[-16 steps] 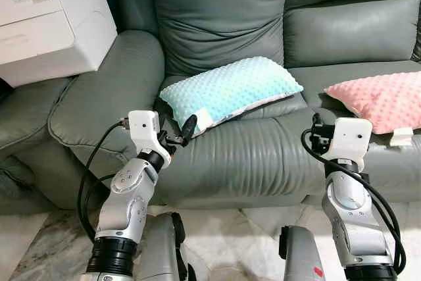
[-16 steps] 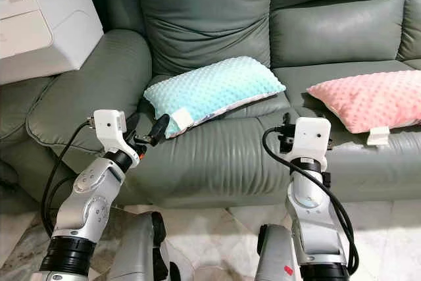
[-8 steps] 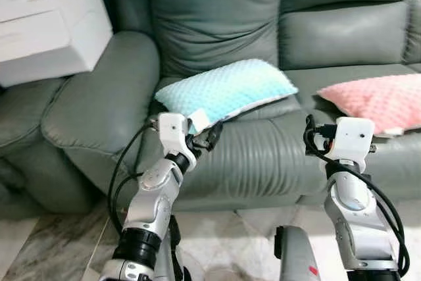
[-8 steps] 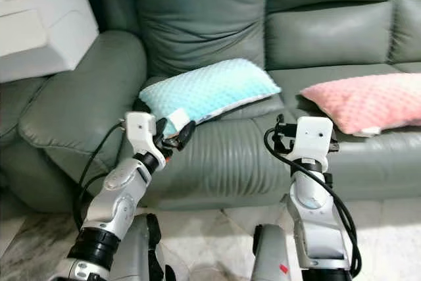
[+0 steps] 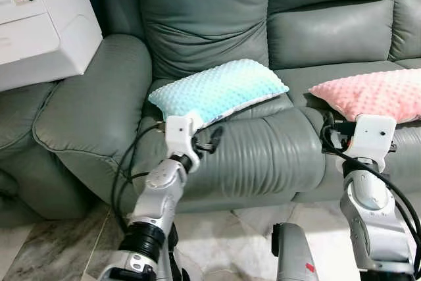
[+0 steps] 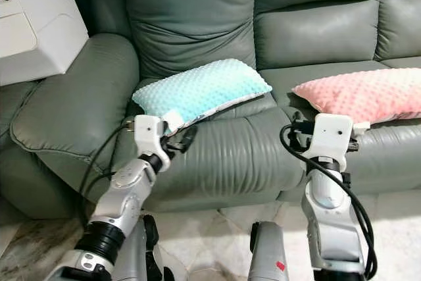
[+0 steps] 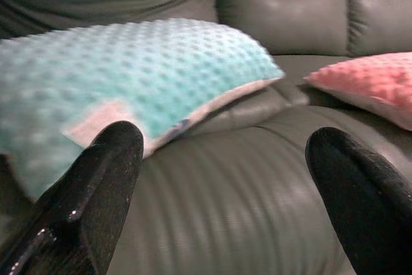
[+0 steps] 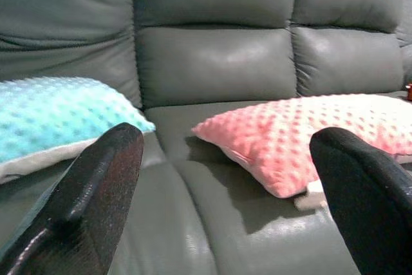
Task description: Move the pillow to the sofa
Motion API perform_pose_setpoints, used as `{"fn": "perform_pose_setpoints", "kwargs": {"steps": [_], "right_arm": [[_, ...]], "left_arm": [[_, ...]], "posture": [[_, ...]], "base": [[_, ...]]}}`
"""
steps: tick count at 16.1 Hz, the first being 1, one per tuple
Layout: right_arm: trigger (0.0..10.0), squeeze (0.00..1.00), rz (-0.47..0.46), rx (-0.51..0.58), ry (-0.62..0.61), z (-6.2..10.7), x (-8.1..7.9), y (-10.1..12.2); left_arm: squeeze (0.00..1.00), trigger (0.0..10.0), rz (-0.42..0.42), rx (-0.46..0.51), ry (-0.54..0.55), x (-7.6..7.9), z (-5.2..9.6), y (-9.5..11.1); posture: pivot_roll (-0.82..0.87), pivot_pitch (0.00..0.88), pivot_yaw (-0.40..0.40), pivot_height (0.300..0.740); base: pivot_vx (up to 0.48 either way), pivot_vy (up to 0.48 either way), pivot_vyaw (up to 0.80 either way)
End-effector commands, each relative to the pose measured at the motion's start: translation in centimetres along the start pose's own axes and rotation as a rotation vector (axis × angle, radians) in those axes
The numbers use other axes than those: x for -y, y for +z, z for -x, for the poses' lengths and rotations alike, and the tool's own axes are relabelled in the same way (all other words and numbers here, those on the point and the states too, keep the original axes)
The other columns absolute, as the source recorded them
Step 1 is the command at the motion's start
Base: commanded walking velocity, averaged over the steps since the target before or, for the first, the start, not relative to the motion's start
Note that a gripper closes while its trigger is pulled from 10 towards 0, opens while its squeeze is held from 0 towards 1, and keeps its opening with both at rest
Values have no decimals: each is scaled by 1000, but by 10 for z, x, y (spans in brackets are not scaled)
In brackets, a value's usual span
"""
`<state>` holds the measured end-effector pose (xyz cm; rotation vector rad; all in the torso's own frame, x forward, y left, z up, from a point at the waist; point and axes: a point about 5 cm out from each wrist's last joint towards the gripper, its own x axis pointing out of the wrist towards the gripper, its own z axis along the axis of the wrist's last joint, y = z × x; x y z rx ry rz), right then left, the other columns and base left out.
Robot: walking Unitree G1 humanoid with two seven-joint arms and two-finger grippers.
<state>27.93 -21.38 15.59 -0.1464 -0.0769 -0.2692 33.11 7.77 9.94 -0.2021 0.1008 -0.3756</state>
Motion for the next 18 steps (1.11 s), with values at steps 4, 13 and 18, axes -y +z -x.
{"fn": "perform_pose_setpoints", "kwargs": {"steps": [4,13,18], "right_arm": [[10000,1000,-40,-42,79,27,-20,-4],[10000,1000,-201,-137,281,99,-42,17],[10000,1000,-285,-166,437,128,-61,36]], "left_arm": [[0,10000,-87,26,153,-24,0,0],[0,10000,-37,-1,153,-4,-17,-12],[0,10000,-101,75,299,-17,-27,14]], "posture": [[-286,5,101,548],[-343,243,123,548],[-334,310,131,548]], "base": [[0,0,0],[0,0,0],[0,0,0]]}}
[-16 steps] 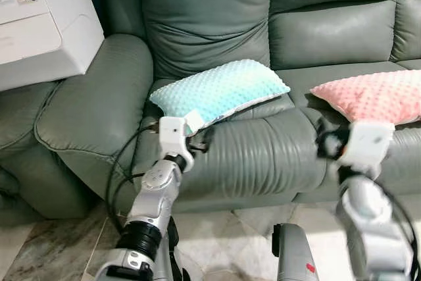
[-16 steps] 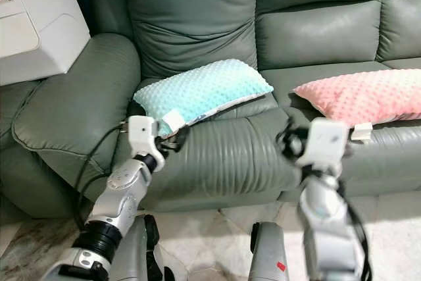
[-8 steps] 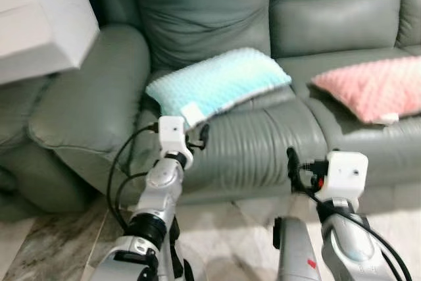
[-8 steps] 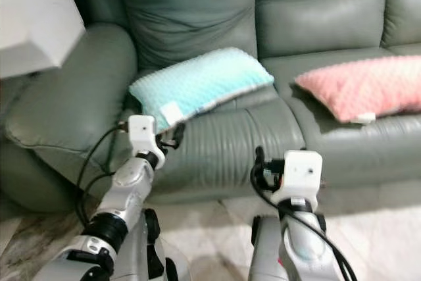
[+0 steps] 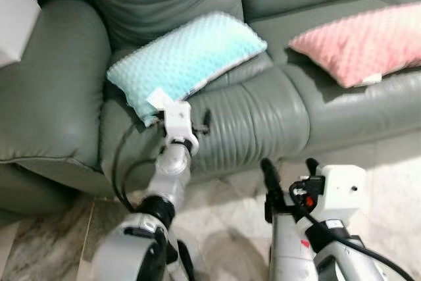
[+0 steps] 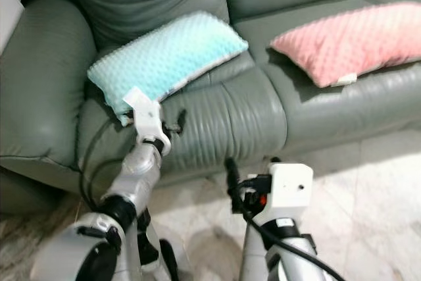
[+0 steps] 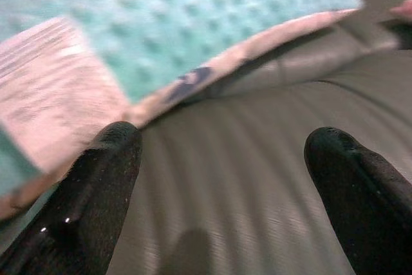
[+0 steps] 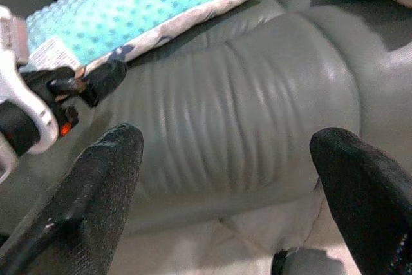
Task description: Move the pillow to the sofa
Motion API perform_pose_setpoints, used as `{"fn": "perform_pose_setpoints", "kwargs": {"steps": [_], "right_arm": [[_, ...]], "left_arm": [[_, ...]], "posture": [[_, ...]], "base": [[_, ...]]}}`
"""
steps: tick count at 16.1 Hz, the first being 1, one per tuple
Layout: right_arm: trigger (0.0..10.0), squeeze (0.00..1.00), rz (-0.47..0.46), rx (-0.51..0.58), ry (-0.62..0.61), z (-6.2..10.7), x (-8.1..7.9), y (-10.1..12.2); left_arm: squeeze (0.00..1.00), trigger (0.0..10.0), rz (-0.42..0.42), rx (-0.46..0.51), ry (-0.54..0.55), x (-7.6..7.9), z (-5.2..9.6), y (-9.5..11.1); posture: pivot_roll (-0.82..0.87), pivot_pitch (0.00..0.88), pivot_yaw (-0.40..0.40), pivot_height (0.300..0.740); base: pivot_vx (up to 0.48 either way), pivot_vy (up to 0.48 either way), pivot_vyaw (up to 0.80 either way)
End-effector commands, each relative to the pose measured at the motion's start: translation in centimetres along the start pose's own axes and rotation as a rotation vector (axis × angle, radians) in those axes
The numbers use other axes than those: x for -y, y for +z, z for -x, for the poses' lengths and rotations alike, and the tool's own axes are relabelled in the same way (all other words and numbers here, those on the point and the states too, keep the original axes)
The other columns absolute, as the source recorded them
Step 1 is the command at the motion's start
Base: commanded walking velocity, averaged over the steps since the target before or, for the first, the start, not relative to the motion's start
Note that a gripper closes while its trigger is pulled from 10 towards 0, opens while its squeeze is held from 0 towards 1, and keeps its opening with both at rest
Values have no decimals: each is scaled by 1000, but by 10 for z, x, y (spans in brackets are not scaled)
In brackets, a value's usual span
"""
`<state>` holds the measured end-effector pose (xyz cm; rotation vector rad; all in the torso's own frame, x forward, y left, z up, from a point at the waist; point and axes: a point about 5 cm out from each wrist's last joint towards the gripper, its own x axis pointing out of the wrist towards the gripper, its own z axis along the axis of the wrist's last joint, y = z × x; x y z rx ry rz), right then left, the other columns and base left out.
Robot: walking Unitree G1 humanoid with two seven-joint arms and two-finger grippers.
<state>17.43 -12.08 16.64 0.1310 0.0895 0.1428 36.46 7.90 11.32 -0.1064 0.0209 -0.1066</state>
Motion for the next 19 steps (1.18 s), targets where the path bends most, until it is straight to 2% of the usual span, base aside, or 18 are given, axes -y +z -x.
{"fn": "perform_pose_setpoints", "kwargs": {"steps": [1,4,6,7,12,17,18,19], "right_arm": [[10000,1000,-13,2,29,5,-6,3],[10000,1000,-20,-30,32,6,-6,3],[10000,1000,-18,-29,27,5,-6,4],[10000,1000,-18,-25,29,5,-7,5],[10000,1000,-21,-32,33,9,-8,6],[10000,996,-16,-32,38,8,-6,8],[10000,996,-17,-32,37,8,-6,8],[10000,996,-18,-31,34,8,-6,8]], "left_arm": [[0,10000,-23,2,55,-11,-2,1],[0,10000,-79,129,177,-29,-15,39],[0,10000,-93,106,215,-37,-15,36],[0,10000,-114,54,251,-48,-13,27],[0,10000,-144,-22,305,-73,-10,20],[0,10000,-53,-76,210,-69,-10,11],[0,0,-36,-86,186,-67,-9,8],[0,0,-3,-91,171,-66,-8,5]], "posture": [[-330,314,131,548],[-312,329,135,548],[-306,330,142,548],[-311,332,148,548],[-323,334,149,548],[-325,334,145,548],[-329,336,145,548],[-329,338,145,548]], "base": [[0,0,0],[0,0,0],[0,0,0],[0,0,0],[0,0,0],[0,0,0],[0,0,0],[0,0,0]]}}
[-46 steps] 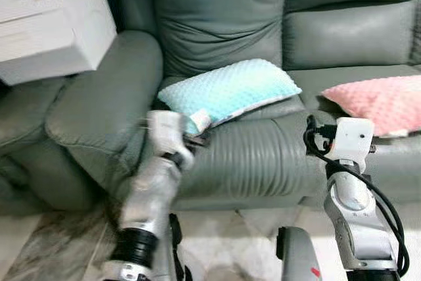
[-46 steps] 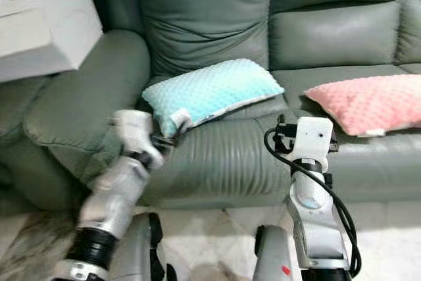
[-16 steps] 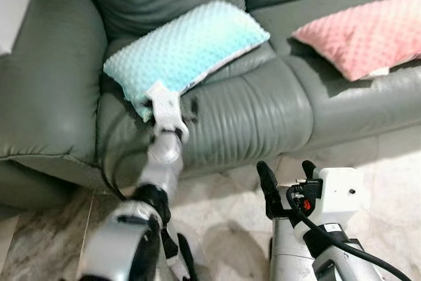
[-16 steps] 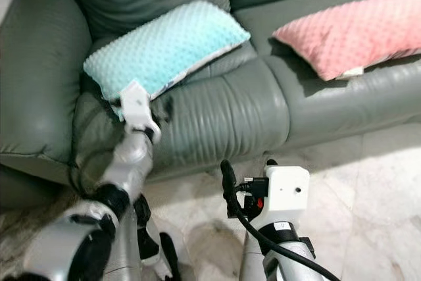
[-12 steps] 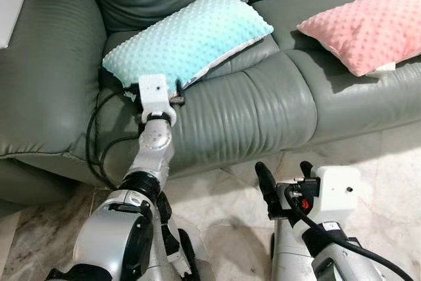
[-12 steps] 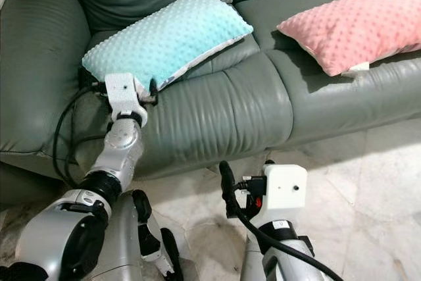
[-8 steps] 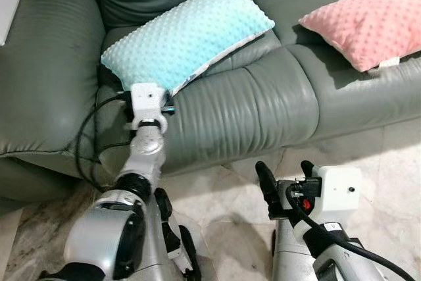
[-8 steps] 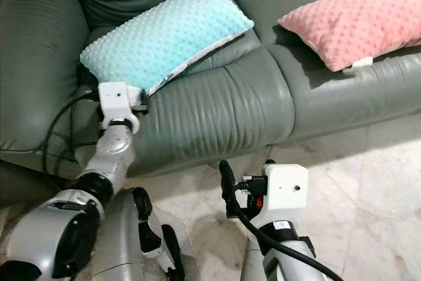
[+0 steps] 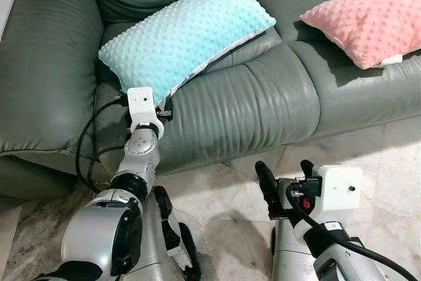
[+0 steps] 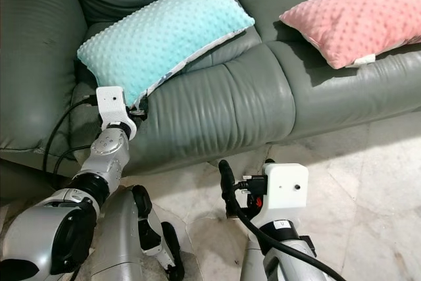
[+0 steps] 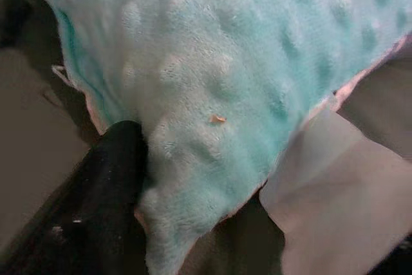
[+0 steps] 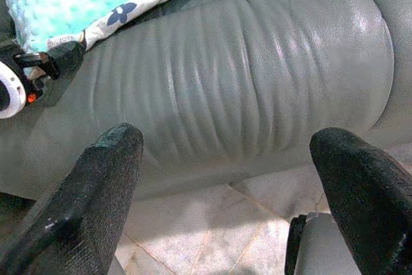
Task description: Move the pillow to the sofa
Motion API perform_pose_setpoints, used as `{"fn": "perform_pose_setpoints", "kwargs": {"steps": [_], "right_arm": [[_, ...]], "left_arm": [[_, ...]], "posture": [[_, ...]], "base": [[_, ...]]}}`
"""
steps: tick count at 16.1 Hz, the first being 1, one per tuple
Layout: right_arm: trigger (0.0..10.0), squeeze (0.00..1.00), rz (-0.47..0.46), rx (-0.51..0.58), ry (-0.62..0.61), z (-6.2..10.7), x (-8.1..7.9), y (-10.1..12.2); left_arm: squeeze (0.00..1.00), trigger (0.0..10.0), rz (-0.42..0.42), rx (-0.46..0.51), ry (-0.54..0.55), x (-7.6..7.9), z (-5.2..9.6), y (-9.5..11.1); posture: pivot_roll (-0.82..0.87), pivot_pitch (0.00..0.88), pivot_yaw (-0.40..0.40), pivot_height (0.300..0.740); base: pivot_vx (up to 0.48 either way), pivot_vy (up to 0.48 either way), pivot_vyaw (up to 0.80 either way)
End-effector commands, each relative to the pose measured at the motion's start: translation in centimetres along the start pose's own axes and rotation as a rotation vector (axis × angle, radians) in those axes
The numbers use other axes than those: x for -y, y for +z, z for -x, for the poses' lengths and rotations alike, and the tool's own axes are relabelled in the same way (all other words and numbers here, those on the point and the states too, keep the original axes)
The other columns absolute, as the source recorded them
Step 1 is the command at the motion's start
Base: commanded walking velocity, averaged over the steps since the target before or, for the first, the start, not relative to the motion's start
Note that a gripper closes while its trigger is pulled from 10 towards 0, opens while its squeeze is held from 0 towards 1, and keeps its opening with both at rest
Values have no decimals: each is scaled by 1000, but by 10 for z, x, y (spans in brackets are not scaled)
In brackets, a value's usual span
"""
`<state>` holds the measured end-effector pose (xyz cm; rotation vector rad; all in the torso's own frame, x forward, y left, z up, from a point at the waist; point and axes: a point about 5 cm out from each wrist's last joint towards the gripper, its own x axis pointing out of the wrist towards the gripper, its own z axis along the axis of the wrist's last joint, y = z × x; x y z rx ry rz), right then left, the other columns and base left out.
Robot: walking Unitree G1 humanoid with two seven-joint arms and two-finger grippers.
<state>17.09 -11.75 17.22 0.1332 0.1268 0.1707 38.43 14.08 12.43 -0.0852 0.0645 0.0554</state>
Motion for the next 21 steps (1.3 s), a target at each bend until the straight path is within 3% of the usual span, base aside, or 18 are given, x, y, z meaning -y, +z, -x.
{"fn": "perform_pose_setpoints", "kwargs": {"steps": [1,18,21], "right_arm": [[10000,992,-14,8,8,4,-1,4],[10000,996,-8,6,-3,-2,1,4],[10000,996,-27,4,18,-3,0,3]], "left_arm": [[0,0,17,-54,3,-5,4,-13],[0,0,44,-53,-19,-5,6,-17],[0,0,63,-46,-52,1,5,-15]], "posture": [[-328,339,144,548],[-318,343,140,548],[-314,339,139,548]], "base": [[0,0,0],[0,0,0],[0,0,0]]}}
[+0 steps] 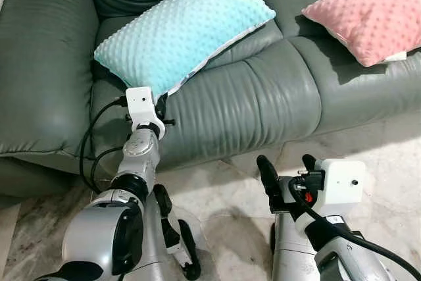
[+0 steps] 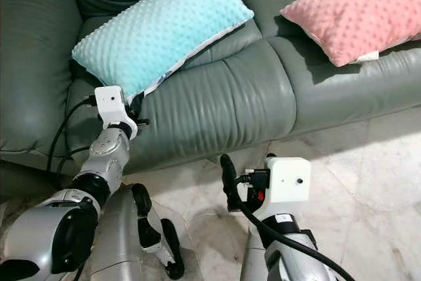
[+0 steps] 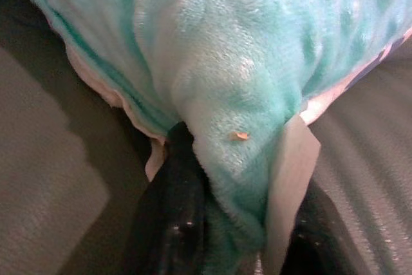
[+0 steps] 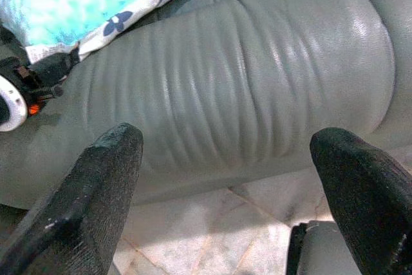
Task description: Move the pillow to the sofa
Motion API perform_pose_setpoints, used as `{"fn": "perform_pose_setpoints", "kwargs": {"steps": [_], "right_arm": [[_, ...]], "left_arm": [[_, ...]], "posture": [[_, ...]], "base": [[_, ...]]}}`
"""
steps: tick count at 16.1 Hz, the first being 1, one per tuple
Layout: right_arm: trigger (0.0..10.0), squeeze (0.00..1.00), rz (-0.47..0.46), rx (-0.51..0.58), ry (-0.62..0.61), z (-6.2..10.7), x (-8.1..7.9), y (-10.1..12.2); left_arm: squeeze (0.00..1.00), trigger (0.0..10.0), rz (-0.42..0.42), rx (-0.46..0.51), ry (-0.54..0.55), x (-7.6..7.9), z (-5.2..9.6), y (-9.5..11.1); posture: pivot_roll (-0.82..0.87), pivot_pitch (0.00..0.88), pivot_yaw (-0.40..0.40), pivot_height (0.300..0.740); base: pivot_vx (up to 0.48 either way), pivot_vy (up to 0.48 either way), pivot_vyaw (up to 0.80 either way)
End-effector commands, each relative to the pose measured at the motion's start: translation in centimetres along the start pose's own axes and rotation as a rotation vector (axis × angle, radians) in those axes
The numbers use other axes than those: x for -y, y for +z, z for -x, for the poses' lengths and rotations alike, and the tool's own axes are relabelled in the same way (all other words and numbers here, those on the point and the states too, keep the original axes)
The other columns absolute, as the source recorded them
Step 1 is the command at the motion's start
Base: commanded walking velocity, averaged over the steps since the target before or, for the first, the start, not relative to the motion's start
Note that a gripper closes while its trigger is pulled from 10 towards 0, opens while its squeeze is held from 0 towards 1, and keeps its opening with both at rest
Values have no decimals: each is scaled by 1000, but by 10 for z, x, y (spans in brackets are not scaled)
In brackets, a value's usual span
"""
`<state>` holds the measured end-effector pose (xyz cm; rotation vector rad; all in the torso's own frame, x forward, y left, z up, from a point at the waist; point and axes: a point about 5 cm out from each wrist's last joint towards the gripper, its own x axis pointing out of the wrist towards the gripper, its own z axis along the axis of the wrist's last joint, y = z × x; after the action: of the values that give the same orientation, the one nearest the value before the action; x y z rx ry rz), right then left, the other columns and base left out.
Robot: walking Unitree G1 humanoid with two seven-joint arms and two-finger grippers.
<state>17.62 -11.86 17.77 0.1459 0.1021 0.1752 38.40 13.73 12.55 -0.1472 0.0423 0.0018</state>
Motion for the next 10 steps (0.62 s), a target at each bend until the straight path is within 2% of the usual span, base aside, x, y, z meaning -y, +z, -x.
{"fn": "perform_pose_setpoints", "kwargs": {"steps": [1,4,5,6,7,9,10], "right_arm": [[10000,992,-29,-22,23,2,-2,-3],[10000,949,-46,-14,57,1,-5,-2],[10000,902,-61,-2,87,-1,-8,0],[10000,706,-65,3,104,-2,-9,1],[10000,698,-64,5,111,-4,-10,1],[10000,682,-53,11,113,-8,-7,2],[10000,682,-52,11,113,-8,-7,2]], "left_arm": [[0,0,39,-59,-45,7,4,-14],[0,0,61,-54,-136,24,7,-17],[0,0,81,-64,-187,35,12,-26],[0,0,91,-73,-223,42,17,-33],[0,0,108,-82,-250,48,21,-38],[0,0,137,-97,-372,68,35,-51],[0,0,139,-98,-379,68,36,-52]], "posture": [[-314,339,138,548],[-307,331,134,548],[-304,327,134,548],[-303,321,133,548],[-301,316,132,548],[-294,301,128,548],[-294,301,128,548]], "base": [[0,0,0],[0,0,0],[0,0,0],[0,0,0],[0,0,0],[0,0,0],[0,0,0]]}}
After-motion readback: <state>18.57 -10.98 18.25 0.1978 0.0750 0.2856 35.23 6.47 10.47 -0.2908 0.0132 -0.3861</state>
